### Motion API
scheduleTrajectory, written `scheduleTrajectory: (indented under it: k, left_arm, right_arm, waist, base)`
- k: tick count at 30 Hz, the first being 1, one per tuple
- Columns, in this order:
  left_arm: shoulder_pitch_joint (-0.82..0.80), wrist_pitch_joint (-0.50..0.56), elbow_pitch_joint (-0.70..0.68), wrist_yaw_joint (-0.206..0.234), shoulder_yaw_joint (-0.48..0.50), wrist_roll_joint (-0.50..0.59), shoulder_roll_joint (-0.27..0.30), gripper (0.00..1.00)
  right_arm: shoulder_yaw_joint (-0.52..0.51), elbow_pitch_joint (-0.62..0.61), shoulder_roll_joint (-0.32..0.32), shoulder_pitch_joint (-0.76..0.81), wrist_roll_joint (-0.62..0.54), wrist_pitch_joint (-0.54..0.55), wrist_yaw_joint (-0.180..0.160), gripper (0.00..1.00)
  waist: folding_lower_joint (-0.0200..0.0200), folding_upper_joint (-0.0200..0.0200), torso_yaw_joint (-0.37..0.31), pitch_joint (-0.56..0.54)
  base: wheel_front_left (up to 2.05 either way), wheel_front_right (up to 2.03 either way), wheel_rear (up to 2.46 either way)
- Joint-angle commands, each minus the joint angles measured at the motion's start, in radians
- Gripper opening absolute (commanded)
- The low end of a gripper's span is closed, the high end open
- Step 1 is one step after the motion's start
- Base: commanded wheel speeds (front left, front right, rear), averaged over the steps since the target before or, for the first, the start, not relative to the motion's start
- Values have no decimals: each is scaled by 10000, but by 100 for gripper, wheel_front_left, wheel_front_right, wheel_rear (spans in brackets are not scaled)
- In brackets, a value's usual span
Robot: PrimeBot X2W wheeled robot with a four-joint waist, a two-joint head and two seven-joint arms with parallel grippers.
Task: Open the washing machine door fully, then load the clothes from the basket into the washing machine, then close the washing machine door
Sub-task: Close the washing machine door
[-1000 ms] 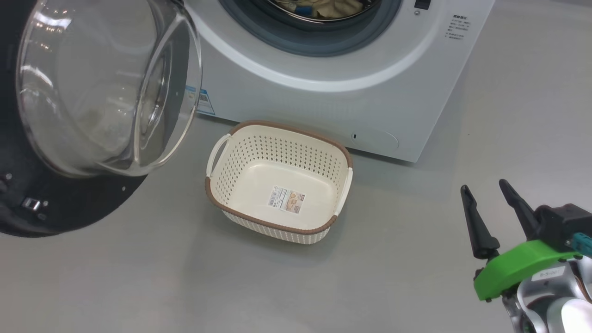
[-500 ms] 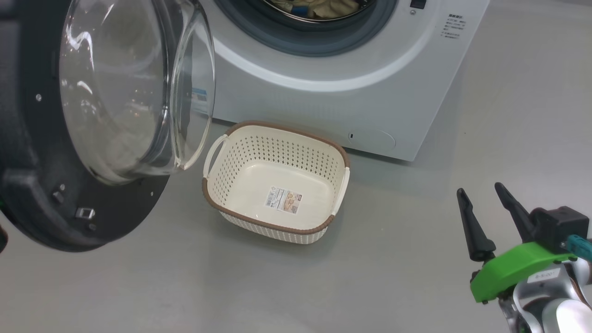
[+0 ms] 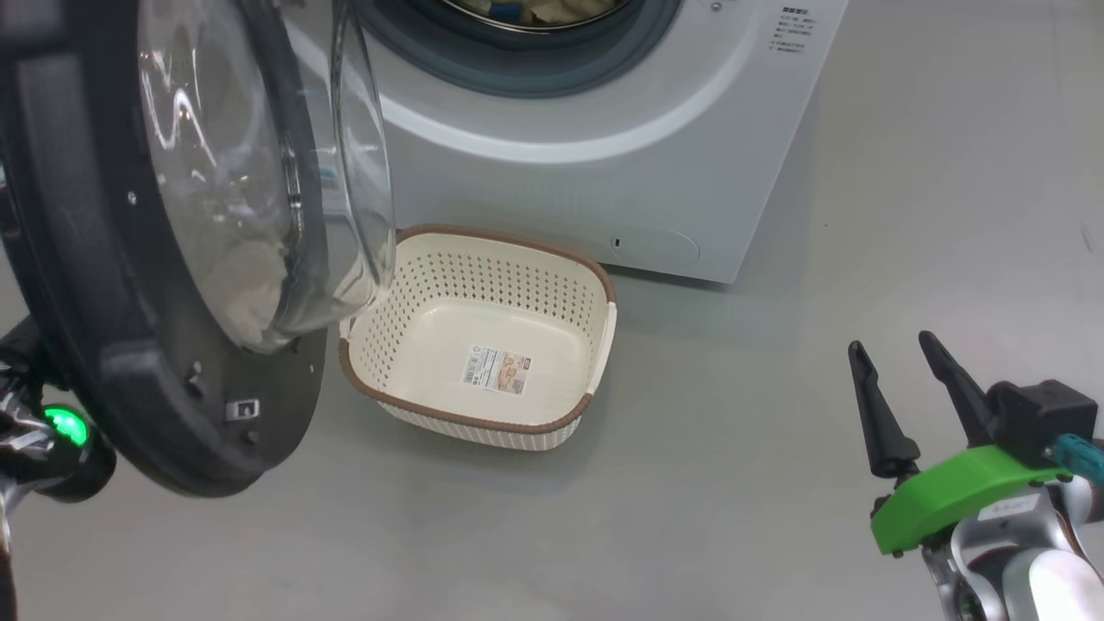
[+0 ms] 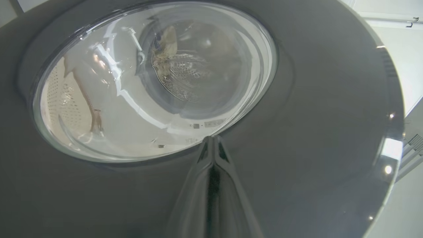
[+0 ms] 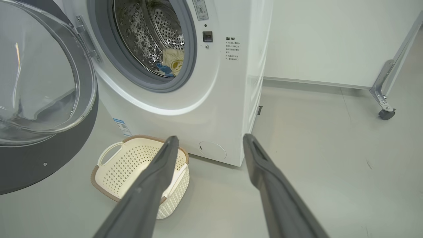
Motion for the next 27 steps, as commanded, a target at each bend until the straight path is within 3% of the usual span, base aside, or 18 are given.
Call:
scheduleTrajectory:
  k: [1,13,27]
  left_arm:
    - [-112,232,-578,-69,162,-35,262,0]
    - [673,768,-1916,-69,-334,-44,-787,0]
    - [733,876,-2548,-69,-490,421,-1831,0]
  right_arm:
    - [199,-290,-43,-436,55,-149,17,100]
    - [238,-37,-4,-502,143,-379,17,100]
    - [499,266,2,-662,435,-665,17,100]
  waist:
    - [0,-1,-151,-4]
    - [0,-1,-927,16]
    - [0,-1,-1950,112]
  base:
    - [0,0,0]
    - [0,0,0]
    - [0,0,0]
